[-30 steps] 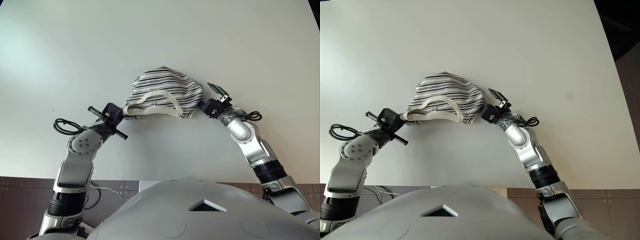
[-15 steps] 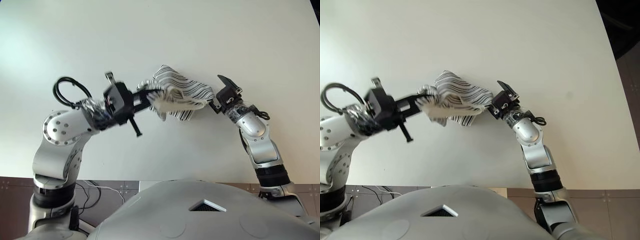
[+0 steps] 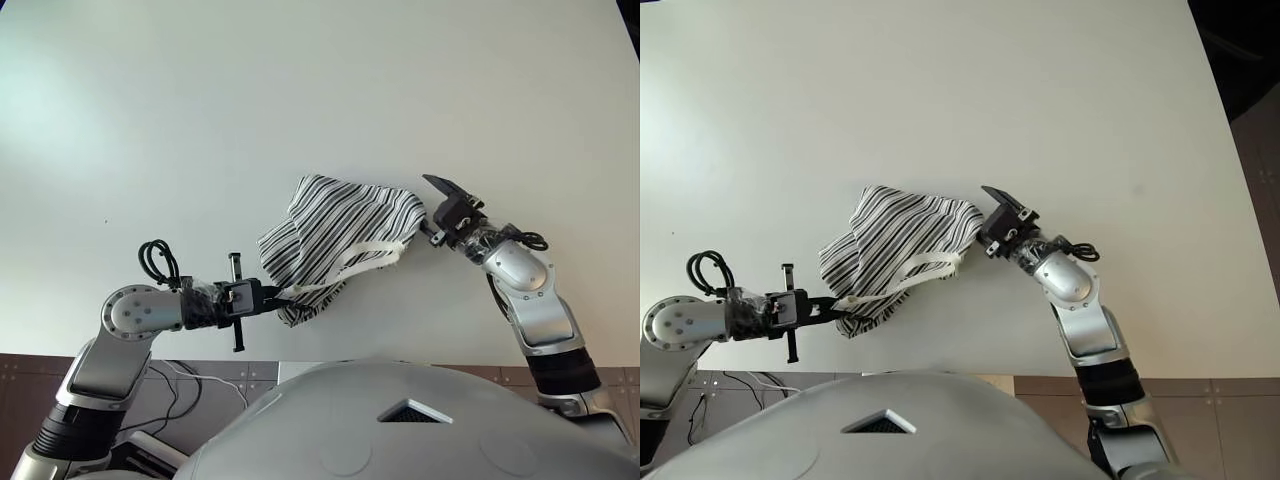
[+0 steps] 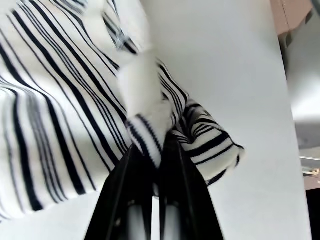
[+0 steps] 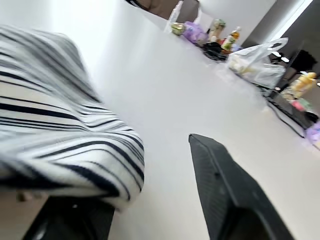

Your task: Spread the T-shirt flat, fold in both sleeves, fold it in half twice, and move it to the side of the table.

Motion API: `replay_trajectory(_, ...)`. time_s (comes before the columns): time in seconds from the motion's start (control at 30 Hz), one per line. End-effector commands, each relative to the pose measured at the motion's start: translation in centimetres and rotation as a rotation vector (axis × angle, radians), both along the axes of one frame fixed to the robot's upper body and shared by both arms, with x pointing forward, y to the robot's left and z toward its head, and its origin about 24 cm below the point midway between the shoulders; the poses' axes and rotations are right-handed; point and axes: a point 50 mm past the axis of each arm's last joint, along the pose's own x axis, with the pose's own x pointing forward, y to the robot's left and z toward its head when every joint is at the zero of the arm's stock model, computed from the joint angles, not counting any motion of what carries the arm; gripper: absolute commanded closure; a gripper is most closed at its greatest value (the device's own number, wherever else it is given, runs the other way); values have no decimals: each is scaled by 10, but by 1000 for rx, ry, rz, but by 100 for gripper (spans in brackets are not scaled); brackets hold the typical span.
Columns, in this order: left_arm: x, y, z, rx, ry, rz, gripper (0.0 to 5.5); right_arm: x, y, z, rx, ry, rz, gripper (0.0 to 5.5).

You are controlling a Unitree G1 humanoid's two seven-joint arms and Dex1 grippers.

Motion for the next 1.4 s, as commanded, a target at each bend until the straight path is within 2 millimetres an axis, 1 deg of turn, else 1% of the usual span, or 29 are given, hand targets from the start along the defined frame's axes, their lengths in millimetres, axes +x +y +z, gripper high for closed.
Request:
replay_trajectory(0.03, 14, 13, 0, 87, -76, -17, 540, 8, -4, 7, 13, -68, -36, 383)
replay_trajectory(0.1, 27, 19, 2, 100, -136, 22, 540, -1, 3, 9, -4, -81, 67, 427)
replay_trajectory(0.17, 37, 20, 4, 95, -180, 48, 540, -8, 9, 6, -34, -80, 152, 457)
replay_trajectory(0.23, 42, 18, 5, 89, -204, 57, 540, -9, 8, 4, -48, -83, 171, 493)
replay_trajectory(0.3, 48, 20, 8, 92, -238, 86, 540, -7, 5, 6, -58, -93, 169, 532)
replay_trajectory(0.43, 70, 28, 17, 113, -364, 196, 540, 4, -9, 20, -89, -130, 108, 537)
replay_trajectory(0.53, 92, 30, 25, 107, -460, 268, 540, 19, -19, 25, -88, -122, 71, 537)
replay_trajectory(0.6, 110, 29, 31, 109, -533, 301, 540, 34, -20, 36, -62, -144, 47, 537)
replay_trajectory(0.67, 141, 23, 35, 125, -639, 353, 540, 66, -18, 53, -15, -215, -38, 537)
replay_trajectory(0.7, 164, 19, 41, 128, -705, 416, 540, 86, -17, 66, 13, -269, -104, 537)
replay_trajectory(0.73, 188, 16, 53, 127, -782, 497, 540, 108, -15, 83, 53, -328, -178, 537)
replay_trajectory(0.77, 209, 14, 67, 111, -850, 579, 540, 126, -12, 100, 92, -385, -239, 537)
replay_trajectory(0.8, 224, 12, 82, 87, -912, 646, 540, 138, -10, 116, 126, -437, -281, 537)
replay_trajectory(0.83, 239, 11, 107, 36, -1011, 732, 540, 147, -11, 138, 175, -520, -332, 537)
replay_trajectory(0.87, 248, 11, 129, -15, -1103, 801, 540, 152, -13, 158, 226, -593, -374, 537)
replay_trajectory(0.9, 254, 11, 150, -56, -1194, 850, 540, 153, -14, 176, 264, -673, -404, 537)
replay_trajectory(0.93, 258, 10, 166, -94, -1263, 879, 540, 154, -15, 189, 297, -733, -423, 537)
replay_trajectory(0.97, 261, 8, 174, -103, -1312, 882, 540, 154, -15, 196, 310, -767, -429, 537)
replay_trajectory(1.0, 264, 6, 178, -95, -1346, 875, 540, 156, -13, 199, 313, -787, -430, 537)
replay_trajectory(1.13, 278, -3, 183, -25, -1396, 837, 540, 172, -6, 204, 289, -805, -452, 537)
replay_trajectory(1.23, 285, -6, 200, 44, -1494, 839, 540, 182, -11, 212, 275, -823, -518, 537)
replay_trajectory(1.3, 285, -13, 200, 59, -1504, 765, 540, 184, -12, 210, 278, -804, -499, 537)
replay_trajectory(1.33, 283, -14, 194, 58, -1493, 702, 540, 182, -17, 207, 279, -791, -476, 537)
replay_trajectory(1.4, 278, -4, 185, 63, -1473, 674, 540, 178, -38, 203, 291, -779, -520, 537)
